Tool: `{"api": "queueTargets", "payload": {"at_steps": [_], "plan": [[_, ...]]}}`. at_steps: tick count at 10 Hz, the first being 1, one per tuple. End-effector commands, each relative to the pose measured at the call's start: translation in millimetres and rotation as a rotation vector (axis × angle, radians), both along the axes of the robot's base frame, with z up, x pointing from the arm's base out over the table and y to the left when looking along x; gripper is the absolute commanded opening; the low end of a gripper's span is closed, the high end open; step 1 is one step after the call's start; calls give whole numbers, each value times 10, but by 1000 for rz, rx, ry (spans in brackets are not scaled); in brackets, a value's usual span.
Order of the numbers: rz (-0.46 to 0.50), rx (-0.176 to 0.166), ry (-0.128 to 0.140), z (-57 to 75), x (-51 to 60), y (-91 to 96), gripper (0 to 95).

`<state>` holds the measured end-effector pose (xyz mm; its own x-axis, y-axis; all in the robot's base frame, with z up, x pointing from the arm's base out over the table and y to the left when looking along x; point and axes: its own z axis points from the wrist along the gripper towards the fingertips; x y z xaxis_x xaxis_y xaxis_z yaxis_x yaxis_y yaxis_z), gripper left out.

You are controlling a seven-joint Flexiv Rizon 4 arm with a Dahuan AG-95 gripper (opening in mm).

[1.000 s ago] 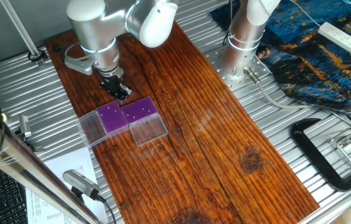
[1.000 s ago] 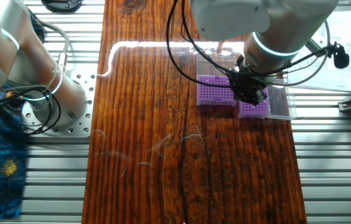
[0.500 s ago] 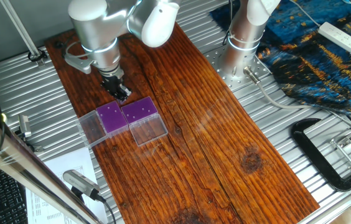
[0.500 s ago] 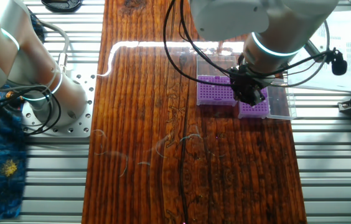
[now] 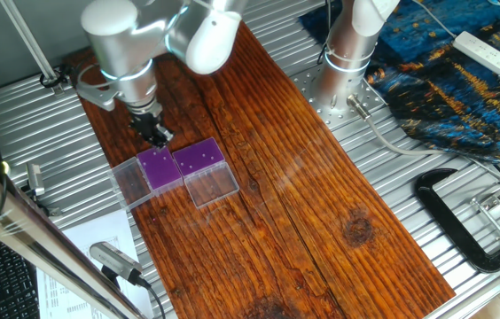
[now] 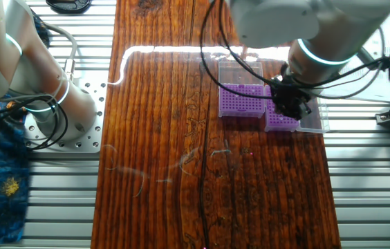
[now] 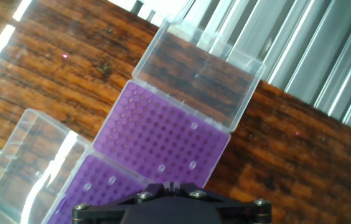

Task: Transfer all small pipette tips from one holder to another

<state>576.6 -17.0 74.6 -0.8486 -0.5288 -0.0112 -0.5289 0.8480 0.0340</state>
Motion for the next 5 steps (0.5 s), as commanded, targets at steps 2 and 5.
{"api": "queueTargets", "payload": {"at_steps": [2,5], "plan": [[31,-11,-8,-35,53,-87,0],[43,-3,-11,-106,77,-159,190]]}}
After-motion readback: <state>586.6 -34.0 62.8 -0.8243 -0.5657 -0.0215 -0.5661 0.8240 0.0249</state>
